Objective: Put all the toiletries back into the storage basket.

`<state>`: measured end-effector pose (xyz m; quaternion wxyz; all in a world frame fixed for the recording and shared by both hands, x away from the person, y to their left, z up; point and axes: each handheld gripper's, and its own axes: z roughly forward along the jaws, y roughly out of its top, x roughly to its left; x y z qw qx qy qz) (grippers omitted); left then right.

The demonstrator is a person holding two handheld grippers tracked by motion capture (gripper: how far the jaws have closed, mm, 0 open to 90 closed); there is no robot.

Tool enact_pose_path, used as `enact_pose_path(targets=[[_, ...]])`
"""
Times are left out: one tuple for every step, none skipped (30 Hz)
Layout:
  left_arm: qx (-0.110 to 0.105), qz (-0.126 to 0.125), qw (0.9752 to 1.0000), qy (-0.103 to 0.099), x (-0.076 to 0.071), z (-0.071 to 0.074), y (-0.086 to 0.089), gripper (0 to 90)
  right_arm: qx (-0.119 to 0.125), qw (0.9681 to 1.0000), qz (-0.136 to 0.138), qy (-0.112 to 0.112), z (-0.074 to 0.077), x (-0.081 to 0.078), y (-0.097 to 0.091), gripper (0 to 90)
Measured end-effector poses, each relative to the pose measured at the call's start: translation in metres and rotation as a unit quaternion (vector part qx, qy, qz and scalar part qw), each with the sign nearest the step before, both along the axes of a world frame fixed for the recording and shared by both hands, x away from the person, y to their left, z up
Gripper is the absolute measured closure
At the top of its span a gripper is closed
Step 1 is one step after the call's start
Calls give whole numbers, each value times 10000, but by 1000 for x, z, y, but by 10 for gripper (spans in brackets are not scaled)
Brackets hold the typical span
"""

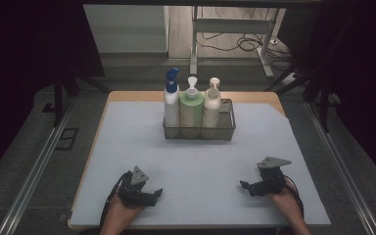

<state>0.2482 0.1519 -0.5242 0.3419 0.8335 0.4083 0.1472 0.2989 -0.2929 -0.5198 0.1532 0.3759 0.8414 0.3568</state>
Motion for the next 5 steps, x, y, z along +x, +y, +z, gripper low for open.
enact_pose_path(targets=[[0, 0, 10000, 2, 0, 0, 0, 123, -29, 10000, -6, -23, 0, 0, 1, 0], [28, -10, 10000, 8, 0, 0, 0, 123, -85, 10000, 19, -17, 0, 0, 1, 0], [22, -11, 10000, 4, 0, 0, 0, 123, -140, 9999, 39, 24, -1, 0, 3, 0], [0, -1, 10000, 5, 0, 0, 0, 123, -203, 9998, 72, 40, -2, 0, 4, 0], [19, -4, 10000, 7, 0, 0, 0, 123, -202, 9998, 71, 43, -2, 0, 4, 0]])
